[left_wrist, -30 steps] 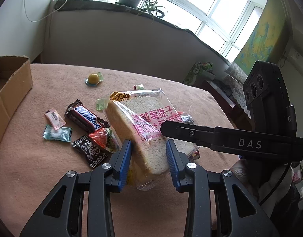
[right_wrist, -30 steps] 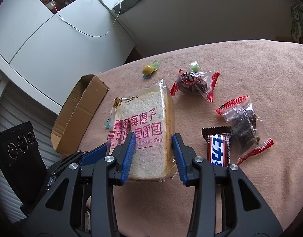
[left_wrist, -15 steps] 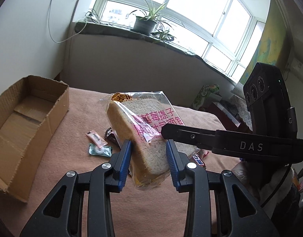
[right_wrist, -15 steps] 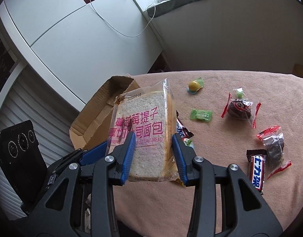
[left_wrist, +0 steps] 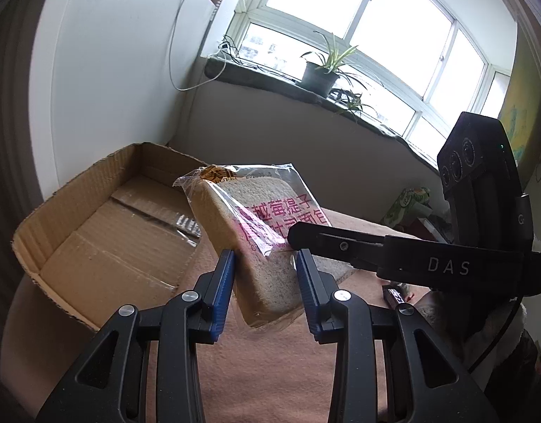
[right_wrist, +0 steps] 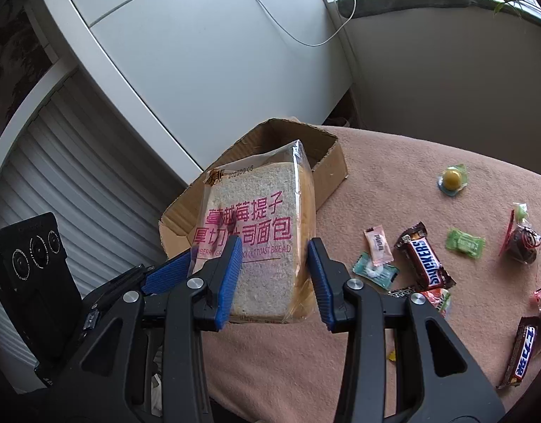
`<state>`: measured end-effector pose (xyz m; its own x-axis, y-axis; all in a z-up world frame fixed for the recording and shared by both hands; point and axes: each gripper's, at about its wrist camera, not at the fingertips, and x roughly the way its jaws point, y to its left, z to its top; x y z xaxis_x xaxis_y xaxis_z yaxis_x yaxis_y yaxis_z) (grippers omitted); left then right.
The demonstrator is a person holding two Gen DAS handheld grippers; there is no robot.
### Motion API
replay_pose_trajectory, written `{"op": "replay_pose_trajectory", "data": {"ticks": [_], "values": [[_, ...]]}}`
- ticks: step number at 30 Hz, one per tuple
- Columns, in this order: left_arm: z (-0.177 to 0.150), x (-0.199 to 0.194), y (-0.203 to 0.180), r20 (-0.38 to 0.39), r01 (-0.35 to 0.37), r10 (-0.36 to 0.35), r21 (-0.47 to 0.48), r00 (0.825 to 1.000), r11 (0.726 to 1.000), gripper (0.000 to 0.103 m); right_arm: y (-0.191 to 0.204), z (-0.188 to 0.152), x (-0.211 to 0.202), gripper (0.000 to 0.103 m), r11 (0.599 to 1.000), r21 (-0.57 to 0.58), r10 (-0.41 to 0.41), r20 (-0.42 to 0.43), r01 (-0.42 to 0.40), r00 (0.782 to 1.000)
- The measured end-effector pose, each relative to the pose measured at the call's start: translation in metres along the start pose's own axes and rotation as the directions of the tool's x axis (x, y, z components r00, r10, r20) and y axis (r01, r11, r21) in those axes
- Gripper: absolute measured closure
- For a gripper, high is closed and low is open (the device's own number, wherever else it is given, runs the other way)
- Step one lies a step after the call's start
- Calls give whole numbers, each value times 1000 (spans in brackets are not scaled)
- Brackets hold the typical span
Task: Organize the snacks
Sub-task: 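Carry the bread slice with the right tool into the cardboard box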
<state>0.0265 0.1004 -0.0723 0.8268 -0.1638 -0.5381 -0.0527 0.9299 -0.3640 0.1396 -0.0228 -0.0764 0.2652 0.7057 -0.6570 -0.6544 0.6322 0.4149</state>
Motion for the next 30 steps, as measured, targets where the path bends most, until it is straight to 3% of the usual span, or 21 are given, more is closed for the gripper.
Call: {"op": "replay_pose_trajectory", "data": {"ticks": [13, 30], "values": [[2, -15, 66, 27, -117, 120, -103, 992, 988, 69, 55, 19, 77, 62, 994, -90, 55, -84, -62, 995], [-6, -17, 88, 4, -173, 175, -130, 985, 976, 69, 67, 21, 115, 62, 991, -118, 46, -126, -61, 991]]}}
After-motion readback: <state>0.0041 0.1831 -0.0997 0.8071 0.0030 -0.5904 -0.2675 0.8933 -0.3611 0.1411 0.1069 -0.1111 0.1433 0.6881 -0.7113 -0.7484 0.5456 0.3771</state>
